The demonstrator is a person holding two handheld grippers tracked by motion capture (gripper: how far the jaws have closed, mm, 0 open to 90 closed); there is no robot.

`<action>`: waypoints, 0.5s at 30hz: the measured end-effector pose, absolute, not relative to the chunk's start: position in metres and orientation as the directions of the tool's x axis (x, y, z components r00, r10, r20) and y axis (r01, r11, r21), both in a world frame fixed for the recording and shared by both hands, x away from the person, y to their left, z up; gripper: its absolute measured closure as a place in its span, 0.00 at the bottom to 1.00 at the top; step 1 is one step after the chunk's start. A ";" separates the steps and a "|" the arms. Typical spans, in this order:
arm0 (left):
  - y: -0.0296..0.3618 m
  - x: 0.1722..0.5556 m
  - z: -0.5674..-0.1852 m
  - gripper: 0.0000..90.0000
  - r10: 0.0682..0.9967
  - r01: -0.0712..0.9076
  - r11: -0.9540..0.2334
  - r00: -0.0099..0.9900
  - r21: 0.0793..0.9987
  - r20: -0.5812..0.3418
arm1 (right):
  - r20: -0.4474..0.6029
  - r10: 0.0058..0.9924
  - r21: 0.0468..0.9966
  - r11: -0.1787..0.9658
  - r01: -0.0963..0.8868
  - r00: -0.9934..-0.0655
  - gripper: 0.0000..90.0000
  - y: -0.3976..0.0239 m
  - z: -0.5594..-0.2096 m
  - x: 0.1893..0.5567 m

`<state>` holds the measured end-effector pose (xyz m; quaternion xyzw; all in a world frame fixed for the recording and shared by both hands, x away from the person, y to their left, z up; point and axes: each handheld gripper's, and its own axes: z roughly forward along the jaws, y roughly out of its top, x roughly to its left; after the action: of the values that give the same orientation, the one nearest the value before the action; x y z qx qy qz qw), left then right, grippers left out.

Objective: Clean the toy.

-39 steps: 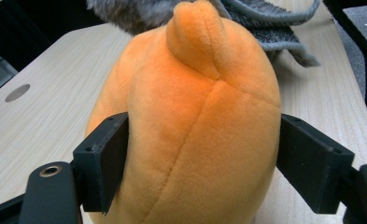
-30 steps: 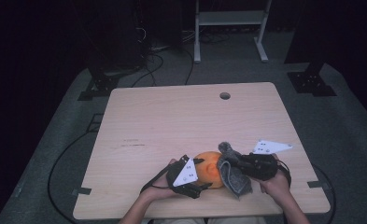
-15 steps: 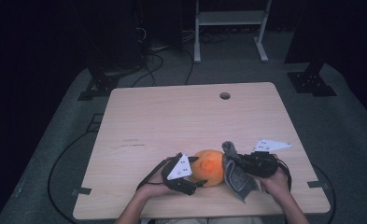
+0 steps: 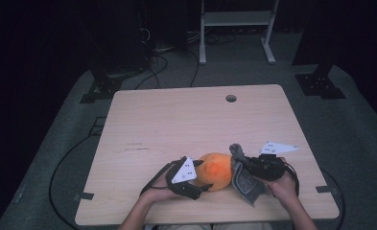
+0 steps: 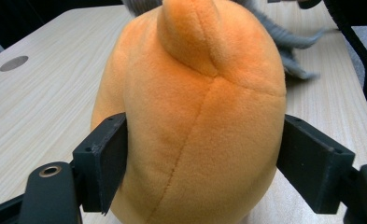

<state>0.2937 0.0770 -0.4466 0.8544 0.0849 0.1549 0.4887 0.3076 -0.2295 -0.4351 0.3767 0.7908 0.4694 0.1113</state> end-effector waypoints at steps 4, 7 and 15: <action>0.073 0.292 -0.448 0.24 0.296 -0.024 -0.511 0.934 0.859 0.202 | 0.185 0.689 0.856 0.238 0.459 -0.701 0.84 -0.232 -0.427 0.298; 0.070 0.291 -0.448 0.24 0.296 -0.028 -0.517 0.932 0.856 0.210 | 0.199 0.622 0.897 0.196 0.397 -0.758 0.84 -0.224 -0.412 0.290; 0.073 0.295 -0.448 0.24 0.309 0.004 -0.488 0.936 0.873 0.169 | 0.186 0.681 0.854 0.244 0.459 -0.708 0.84 -0.229 -0.429 0.302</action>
<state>0.2952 0.0732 -0.4478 0.8489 0.0923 0.1535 0.4973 0.3020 -0.2292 -0.4292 0.3653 0.7806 0.4946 0.1123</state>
